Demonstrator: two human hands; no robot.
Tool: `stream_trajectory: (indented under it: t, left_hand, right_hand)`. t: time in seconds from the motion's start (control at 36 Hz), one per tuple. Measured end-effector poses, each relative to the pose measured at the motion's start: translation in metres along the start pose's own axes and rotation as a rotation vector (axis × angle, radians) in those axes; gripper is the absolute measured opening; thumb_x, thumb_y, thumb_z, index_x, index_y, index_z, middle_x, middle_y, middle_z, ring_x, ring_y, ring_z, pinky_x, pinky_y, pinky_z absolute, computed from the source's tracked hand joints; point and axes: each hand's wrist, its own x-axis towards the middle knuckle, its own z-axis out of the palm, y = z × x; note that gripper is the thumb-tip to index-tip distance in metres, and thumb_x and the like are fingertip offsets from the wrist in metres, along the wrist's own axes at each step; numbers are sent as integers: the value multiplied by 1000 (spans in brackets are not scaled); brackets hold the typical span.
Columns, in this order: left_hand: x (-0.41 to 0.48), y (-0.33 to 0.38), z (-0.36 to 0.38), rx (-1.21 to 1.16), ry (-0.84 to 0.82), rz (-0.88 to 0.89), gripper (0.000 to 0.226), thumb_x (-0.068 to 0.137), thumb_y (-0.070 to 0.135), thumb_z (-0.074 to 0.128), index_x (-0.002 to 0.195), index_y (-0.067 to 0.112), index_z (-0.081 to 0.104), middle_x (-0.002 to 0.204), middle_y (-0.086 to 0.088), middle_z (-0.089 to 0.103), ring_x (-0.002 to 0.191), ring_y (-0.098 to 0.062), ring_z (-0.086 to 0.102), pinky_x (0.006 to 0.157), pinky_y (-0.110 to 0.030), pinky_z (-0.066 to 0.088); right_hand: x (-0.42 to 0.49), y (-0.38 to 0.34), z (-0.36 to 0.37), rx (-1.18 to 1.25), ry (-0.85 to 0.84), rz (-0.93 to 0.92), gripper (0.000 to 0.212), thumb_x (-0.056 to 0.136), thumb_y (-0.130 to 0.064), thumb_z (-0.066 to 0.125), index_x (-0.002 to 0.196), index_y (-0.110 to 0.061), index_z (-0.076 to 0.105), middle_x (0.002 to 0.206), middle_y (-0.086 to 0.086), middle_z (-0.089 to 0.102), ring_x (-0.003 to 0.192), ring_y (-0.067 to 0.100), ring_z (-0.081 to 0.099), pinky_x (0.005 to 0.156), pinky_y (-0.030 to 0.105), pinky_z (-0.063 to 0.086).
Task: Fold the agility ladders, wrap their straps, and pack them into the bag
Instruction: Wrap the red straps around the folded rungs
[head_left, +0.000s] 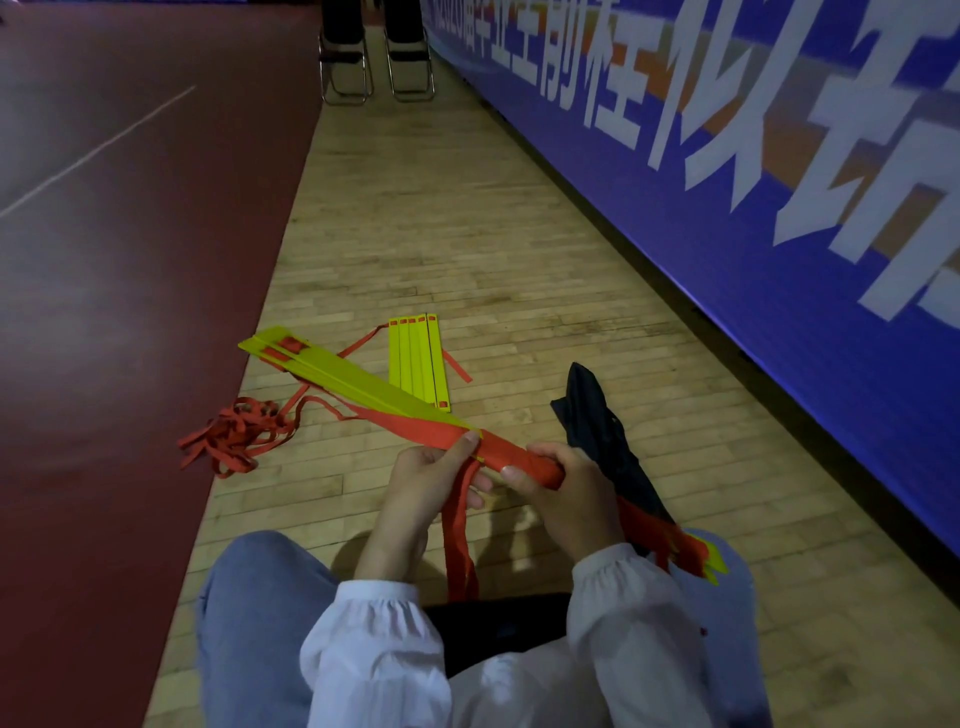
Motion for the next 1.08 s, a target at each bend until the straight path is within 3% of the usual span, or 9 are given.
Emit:
stream_trajectory:
  t: [0.17,0.31,0.39,0.53,0.67,0.78,0.92,1.08]
  left_hand:
    - [2,-3,-7,-4,-1,3,29,97,14,52,73,2,65,52,-6,64,35,-10,52,36,-16,37]
    - [3,-5,-10,-11,-62,23,29,96,13,52,72,2,65,56,-9,66,38,-12,53,37,-19,37]
    - [2,-3,-9,1,-106,42,32,96,15,52,70,2,66,60,-10,67,39,-12,53,38,-19,36]
    - [0,-1,-7,-16,-146,44,31,96,18,54,73,3,67,63,-10,68,41,-12,54,40,-19,38]
    - [0,3,-5,-80,-161,-18,31,94,23,56,75,2,68,65,-8,69,43,-11,54,41,-18,37]
    - [-3,8,-6,-37,-156,-63,35,96,27,55,79,0,69,70,-13,69,42,-13,55,40,-17,42]
    - [-4,10,-7,13,-138,-97,45,96,35,53,93,-7,68,73,-18,70,43,-15,58,44,-19,47]
    - [-3,10,-5,39,-103,-147,57,94,48,50,85,-4,70,72,-18,70,44,-17,59,49,-21,49]
  right_hand:
    - [1,2,3,6,-21,-33,45,73,-48,77,110,-24,67,101,-6,56,100,18,58,87,42,50]
    - [1,1,-5,61,-108,-17,45,82,-56,60,113,-25,65,104,-6,63,97,12,61,86,31,50]
    - [0,0,-9,59,-125,-8,30,91,-45,59,110,-23,66,92,-8,65,90,12,62,82,29,50]
    - [1,3,-10,196,-98,6,7,86,-39,68,90,-35,63,85,-11,68,85,10,65,80,35,54]
    - [2,3,-8,263,-42,20,13,84,-38,71,94,-30,68,82,-8,69,81,11,66,76,39,56]
    - [1,3,-6,278,11,31,26,75,-47,73,93,-29,69,81,-10,70,79,7,66,74,35,56]
    - [1,3,-5,211,89,-5,17,77,-33,78,90,-30,67,81,-13,68,78,5,65,74,34,55]
    - [1,1,-5,132,165,-44,22,72,-33,80,82,-37,62,83,-13,66,79,10,64,77,39,54]
